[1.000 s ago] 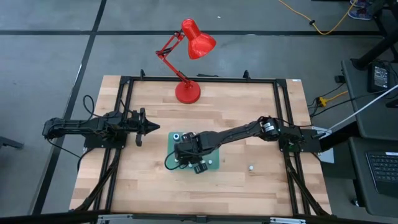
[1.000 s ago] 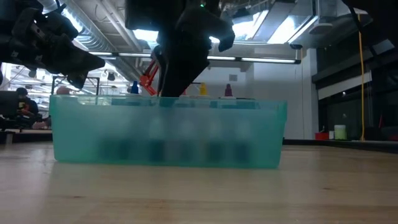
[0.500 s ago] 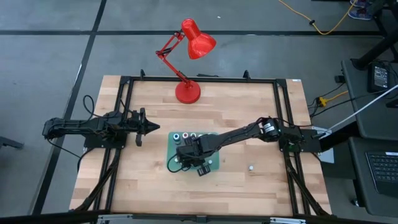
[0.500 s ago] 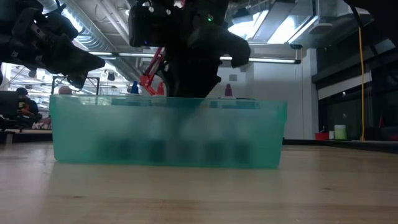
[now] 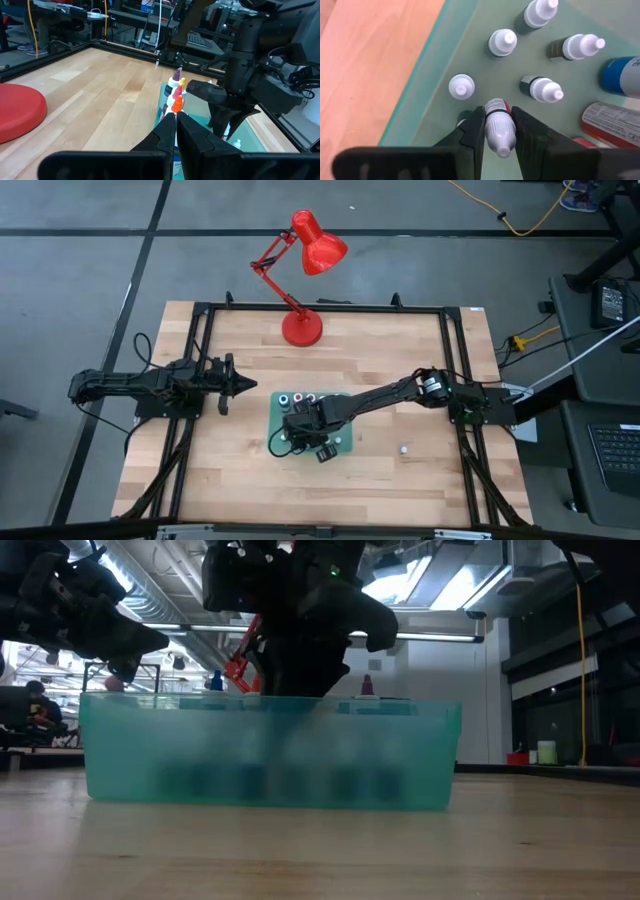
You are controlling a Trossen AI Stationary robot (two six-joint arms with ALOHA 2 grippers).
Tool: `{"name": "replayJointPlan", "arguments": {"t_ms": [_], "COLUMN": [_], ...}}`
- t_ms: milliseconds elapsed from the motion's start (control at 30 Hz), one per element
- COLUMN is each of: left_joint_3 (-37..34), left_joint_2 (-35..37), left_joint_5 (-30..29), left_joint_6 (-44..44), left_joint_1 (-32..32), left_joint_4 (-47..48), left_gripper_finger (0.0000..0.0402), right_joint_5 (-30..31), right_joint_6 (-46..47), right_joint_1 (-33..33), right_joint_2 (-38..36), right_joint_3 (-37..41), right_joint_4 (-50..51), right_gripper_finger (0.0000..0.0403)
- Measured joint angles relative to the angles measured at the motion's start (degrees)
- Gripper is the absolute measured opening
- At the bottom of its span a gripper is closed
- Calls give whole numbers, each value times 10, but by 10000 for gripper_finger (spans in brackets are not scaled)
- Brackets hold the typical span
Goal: Pick & Place food coloring
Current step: Put the small pink bottle into the green bin
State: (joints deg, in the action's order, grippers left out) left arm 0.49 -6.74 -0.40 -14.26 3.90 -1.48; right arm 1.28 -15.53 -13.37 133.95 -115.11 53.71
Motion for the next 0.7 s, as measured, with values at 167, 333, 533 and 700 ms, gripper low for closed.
{"name": "replayJointPlan", "arguments": {"t_ms": [167,333,533,700], "left_joint_3": [0,0,0,0], "left_joint_2": [0,0,0,0], "left_joint_5": [0,0,0,0], "left_joint_6": [0,0,0,0], "left_joint_1": [0,0,0,0], "left_joint_4": [0,0,0,0], "left_gripper_finger": [12,11,12,8], "right_joint_5": [-18,-18,-18,-18], "right_joint_6": [-12,-13,-15,-15], "right_joint_1": [2,2,2,2], "right_joint_2": [0,0,0,0], "right_joint_3": [0,0,0,0], "right_joint_4": [0,-1,-8,-8], "right_gripper_finger": [99,128,146,147]}}
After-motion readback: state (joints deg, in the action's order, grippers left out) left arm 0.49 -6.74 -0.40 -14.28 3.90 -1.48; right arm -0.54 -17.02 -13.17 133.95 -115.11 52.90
